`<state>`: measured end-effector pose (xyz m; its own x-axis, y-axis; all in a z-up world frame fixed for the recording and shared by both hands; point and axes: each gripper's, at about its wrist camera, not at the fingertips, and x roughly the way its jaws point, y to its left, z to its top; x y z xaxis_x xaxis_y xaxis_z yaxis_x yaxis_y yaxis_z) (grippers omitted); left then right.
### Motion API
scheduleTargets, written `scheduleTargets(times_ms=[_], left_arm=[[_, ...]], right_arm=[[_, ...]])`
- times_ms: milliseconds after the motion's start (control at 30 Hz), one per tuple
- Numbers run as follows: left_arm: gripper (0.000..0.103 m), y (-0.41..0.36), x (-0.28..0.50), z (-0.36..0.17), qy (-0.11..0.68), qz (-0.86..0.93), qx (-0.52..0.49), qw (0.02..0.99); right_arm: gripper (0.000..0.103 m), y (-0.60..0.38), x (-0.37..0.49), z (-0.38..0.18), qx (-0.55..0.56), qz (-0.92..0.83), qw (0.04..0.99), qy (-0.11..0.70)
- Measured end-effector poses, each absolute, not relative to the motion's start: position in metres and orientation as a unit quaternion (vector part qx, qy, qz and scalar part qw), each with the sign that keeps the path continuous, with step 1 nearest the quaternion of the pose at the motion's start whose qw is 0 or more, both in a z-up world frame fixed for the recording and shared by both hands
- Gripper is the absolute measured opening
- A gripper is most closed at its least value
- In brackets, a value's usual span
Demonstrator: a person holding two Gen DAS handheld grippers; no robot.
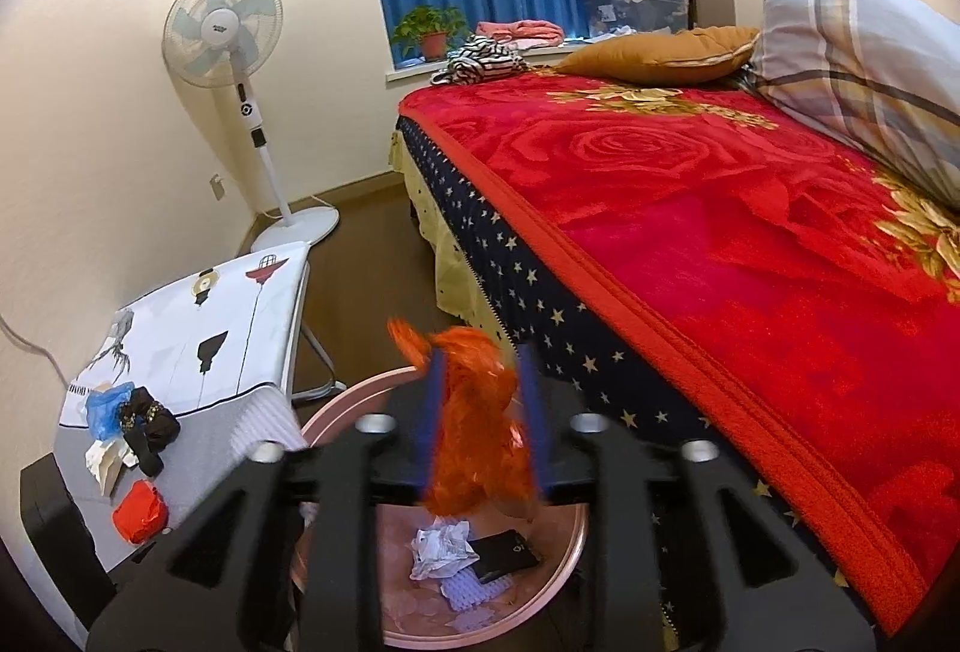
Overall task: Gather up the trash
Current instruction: 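Open both tools to drop the bubble wrap and orange bag into the bin, then move both tools back to the board toward the black cloth and white bag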
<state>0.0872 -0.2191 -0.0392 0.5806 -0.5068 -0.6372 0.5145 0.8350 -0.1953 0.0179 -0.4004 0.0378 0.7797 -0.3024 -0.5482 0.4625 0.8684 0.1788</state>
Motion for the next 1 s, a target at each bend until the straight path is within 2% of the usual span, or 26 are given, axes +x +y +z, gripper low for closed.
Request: scheduleTargets(times_ms=[400,1000], left_arm=[[0.039,-0.185,0.079,-0.026,0.335,-0.245,-0.006,0.91],[0.023,-0.102,0.086,-0.015,0.302,-0.139,-0.037,0.943]], right_arm=[[0.039,-0.382,0.014,0.043,0.151,-0.162,0.944,0.243],[0.039,-0.311,0.039,0.044,0.129,-0.041,0.963,0.234]])
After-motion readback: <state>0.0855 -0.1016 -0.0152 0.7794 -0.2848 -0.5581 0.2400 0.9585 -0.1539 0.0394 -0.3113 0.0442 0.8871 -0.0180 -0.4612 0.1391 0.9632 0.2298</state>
